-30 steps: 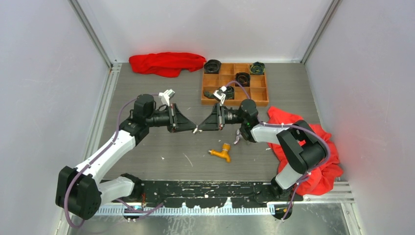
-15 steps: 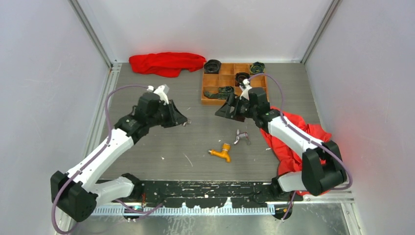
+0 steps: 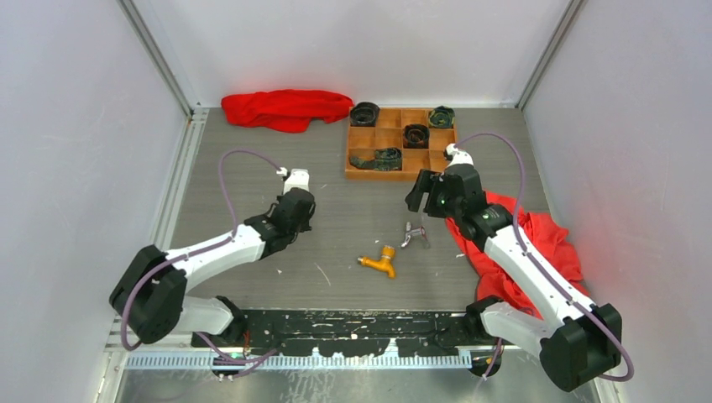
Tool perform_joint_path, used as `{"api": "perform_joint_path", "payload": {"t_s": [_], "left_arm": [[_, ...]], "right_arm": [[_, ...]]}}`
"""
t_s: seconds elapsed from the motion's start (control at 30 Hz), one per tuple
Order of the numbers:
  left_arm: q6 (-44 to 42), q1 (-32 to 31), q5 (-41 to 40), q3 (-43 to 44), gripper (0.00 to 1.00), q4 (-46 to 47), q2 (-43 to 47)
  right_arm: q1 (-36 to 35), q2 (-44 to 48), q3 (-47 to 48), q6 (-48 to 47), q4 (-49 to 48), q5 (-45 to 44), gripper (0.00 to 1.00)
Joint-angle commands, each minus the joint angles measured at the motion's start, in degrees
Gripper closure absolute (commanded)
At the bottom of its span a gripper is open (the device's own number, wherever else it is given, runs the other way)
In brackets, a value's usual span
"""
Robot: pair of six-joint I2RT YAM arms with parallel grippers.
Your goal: Install the water faucets
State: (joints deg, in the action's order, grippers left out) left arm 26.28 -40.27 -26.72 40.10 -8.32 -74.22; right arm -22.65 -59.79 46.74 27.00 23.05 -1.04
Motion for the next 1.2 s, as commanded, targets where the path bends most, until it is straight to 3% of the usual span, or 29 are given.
{"api": "perform_joint_path", "payload": {"t_s": [0.0, 0.53, 0.6, 0.73, 0.8, 1.17], "left_arm": [[-4.39, -0.22, -10.13, 1.44, 1.0, 9.63, -4.18], [-1.53, 1.06, -9.76, 10.33, 1.0, 6.74, -19.75], [-0.16, 1.0, -9.75, 10.99, 0.92, 5.34, -20.12], [1.03, 1.03, -10.26, 12.03, 0.51, 1.96, -18.34], [0.45, 1.02, -10.16, 12.22, 0.38, 1.43, -16.53], [-0.93, 0.91, -7.29, 16.05, 0.24, -5.88, -4.33]], "right_arm": [[-0.2, 0.17, -0.18, -2.13, 1.53, -5.45, 0.19], [-0.28, 1.69, -2.97, -1.93, 1.64, -2.57, 0.19], [-0.25, 1.48, -2.93, -1.81, 2.17, -2.53, 0.19], [-0.2, 0.71, -3.03, -1.16, 2.93, -3.14, 0.19], [-0.25, 0.29, -3.29, -0.4, 2.73, -3.16, 0.19], [-0.36, -3.15, -7.11, 5.09, 0.25, 1.46, 0.22]]}}
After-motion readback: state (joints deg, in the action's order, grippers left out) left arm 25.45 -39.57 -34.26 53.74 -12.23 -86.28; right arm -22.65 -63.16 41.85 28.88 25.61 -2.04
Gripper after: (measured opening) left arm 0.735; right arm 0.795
